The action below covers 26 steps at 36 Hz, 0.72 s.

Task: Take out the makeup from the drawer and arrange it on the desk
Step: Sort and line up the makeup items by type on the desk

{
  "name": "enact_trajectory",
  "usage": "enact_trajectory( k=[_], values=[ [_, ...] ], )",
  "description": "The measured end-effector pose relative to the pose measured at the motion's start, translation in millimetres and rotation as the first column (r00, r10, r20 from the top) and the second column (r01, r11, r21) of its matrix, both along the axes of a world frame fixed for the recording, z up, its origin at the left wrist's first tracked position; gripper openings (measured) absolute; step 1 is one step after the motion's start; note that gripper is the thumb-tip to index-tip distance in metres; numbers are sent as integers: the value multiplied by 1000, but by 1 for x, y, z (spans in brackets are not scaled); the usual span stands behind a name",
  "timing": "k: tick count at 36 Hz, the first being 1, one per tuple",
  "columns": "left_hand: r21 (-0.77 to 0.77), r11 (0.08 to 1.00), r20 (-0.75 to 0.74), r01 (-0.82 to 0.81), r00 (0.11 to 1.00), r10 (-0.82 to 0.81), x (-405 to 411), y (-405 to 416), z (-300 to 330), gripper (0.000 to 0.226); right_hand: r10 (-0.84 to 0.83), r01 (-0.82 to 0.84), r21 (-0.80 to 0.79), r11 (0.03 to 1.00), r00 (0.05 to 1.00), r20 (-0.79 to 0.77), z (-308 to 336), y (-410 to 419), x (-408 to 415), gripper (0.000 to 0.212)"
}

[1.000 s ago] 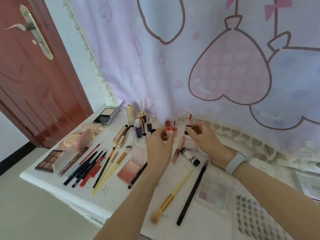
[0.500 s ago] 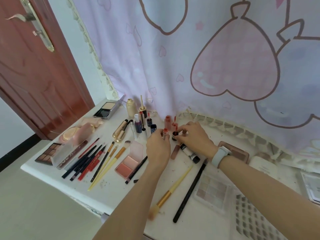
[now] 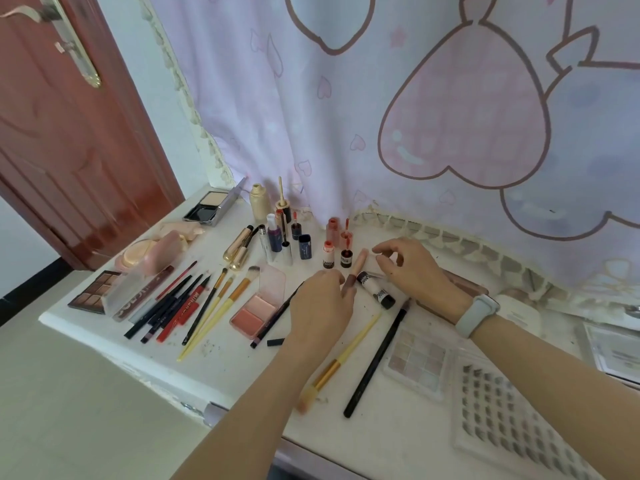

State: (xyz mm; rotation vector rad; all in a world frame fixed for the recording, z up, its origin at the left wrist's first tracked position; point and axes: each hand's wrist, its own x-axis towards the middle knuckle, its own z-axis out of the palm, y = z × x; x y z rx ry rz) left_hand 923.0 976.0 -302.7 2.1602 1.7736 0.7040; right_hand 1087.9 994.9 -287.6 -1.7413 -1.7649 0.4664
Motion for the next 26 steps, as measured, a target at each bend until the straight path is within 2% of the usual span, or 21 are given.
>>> enact_trajectory(
  k=[5,8,11,14,16,21,26],
  values=[
    [-85,995,-165,50,984,-64,6,3,2,24,-11,11,-4,1000,1000,2,7,-13,1,21],
    [-82,996,-154,20,988,-32,8,3,4,17,-28,28,8,1000,999,-21,10,-18,0,20],
    [-72,997,-131,-16,991,6,5,0,7,14,-73,76,26,997,991,-109,11,-22,2,20],
    [-2,1000,-135,-22,991,22,-1,-7,12,17,-136,142,4,990,956,-261,13,-24,2,20],
    [71,997,-130,-10,991,20,-7,-13,16,20,-164,172,4,985,947,-278,14,-25,1,21],
    [298,953,62,60,995,-82,-24,-25,34,22,-155,154,-23,988,963,-223,16,-30,-3,24],
    [480,872,264,97,932,-248,-32,-28,50,15,-149,134,-67,989,904,-401,27,-36,-15,24]
  ],
)
